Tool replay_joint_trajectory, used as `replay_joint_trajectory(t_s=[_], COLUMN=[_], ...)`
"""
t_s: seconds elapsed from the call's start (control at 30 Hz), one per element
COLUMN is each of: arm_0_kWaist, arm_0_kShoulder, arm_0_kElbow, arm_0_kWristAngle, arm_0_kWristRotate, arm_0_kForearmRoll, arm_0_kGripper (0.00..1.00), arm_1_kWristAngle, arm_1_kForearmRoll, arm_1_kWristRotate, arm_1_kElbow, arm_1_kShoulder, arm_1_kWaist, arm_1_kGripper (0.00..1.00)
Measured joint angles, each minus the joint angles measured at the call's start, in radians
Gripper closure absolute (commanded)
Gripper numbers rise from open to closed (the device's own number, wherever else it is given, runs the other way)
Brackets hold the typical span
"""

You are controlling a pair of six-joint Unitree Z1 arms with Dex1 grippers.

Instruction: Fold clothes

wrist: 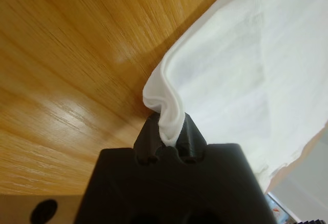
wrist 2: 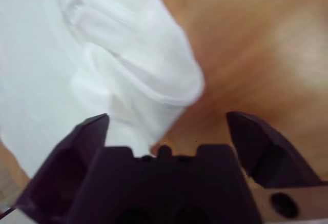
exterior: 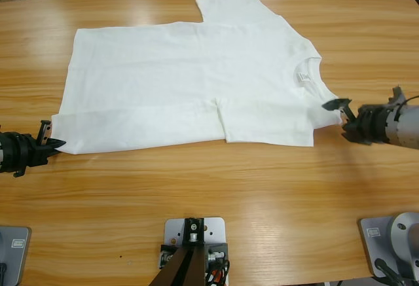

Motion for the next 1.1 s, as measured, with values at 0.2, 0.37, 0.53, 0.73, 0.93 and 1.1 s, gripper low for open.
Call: replay_joint_trajectory(t_s=[0.2, 0.37, 0.53, 0.73, 0.93, 1.1], arm_0_kWaist=[0.000, 0.000, 0.000, 0.000, 0.002, 0.002], arm_0_kShoulder=[0.000, 0.000, 0.000, 0.000, 0.000, 0.000], arm_0_kElbow=[0.000, 0.000, 0.000, 0.000, 0.000, 0.000], arm_0_kWristAngle=[0.000, 0.000, 0.000, 0.000, -0.001, -0.001], arm_0_kWristRotate=[0.002, 0.003, 0.007, 0.018, 0.029, 0.030], arm_0_kForearmRoll=[0.000, 0.000, 0.000, 0.000, 0.000, 0.000], arm_0_kGripper=[1.000, 1.000, 1.000, 1.000, 1.000, 1.000], arm_1_kWristAngle=[0.000, 0.003, 0.004, 0.021, 0.033, 0.033], arm_1_kForearmRoll=[-0.005, -0.102, -0.141, -0.203, -0.225, -0.225], arm_1_kWristRotate=[0.010, 0.010, 0.010, 0.010, -0.007, -0.048], arm_1_kElbow=[-0.007, 0.006, 0.015, 0.016, 0.018, 0.025], arm_1_kShoulder=[-0.010, 0.041, 0.083, 0.130, 0.161, 0.173], arm_1_kWaist=[0.000, -0.003, -0.017, -0.028, -0.031, -0.031], arm_1_kGripper=[0.174, 0.174, 0.341, 1.000, 1.000, 1.000])
